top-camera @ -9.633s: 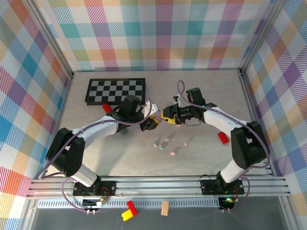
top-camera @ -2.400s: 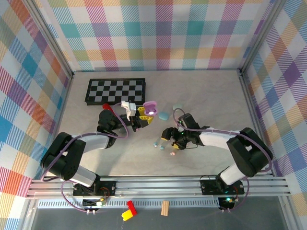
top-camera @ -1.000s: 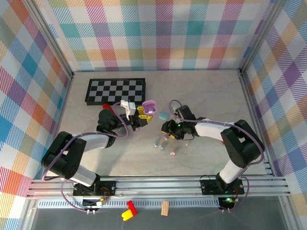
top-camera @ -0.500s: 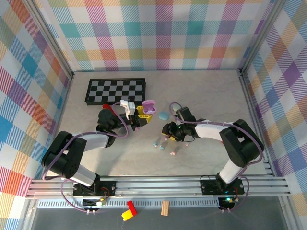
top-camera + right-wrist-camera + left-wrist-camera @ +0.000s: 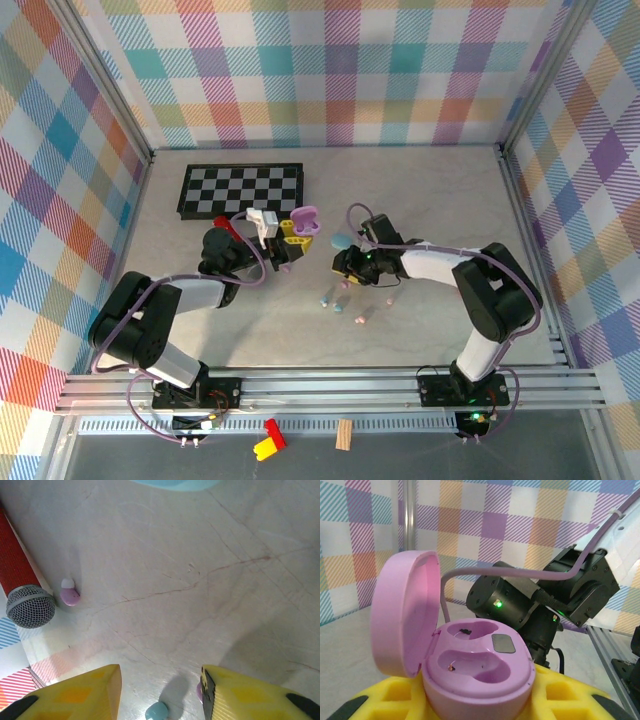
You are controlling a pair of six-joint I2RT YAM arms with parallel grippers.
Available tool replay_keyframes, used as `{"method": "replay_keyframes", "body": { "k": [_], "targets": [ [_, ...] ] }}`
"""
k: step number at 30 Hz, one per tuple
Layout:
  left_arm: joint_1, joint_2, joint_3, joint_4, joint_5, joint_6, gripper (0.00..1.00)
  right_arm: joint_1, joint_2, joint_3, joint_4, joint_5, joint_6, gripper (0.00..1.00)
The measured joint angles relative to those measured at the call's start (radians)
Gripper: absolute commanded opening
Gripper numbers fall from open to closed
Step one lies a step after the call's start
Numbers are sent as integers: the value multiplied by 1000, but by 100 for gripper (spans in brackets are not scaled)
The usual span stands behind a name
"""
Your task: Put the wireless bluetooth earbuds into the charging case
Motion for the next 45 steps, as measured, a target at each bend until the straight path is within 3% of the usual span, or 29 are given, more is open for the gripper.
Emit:
{"method": "replay_keyframes", "body": {
  "k": [6,11,19,24,31,45],
  "targets": [
    [43,0,-19,0,-25,1,28,21,-28,64,-161,126,-148,57],
    [98,21,-19,4,-44,0,28,115,-70,155,-342,322,-349,61],
    [153,51,-16,3,-86,-3,28,296,-32,256,-571,653,-591,59],
    [162,51,-10,4,-95,-3,28,369,71,334,-637,789,-665,51],
    [177,51,-5,4,-94,-7,28,396,179,404,-692,866,-689,46],
    [179,59,3,4,-94,-8,28,396,262,467,-710,877,-716,41]
  ]
}}
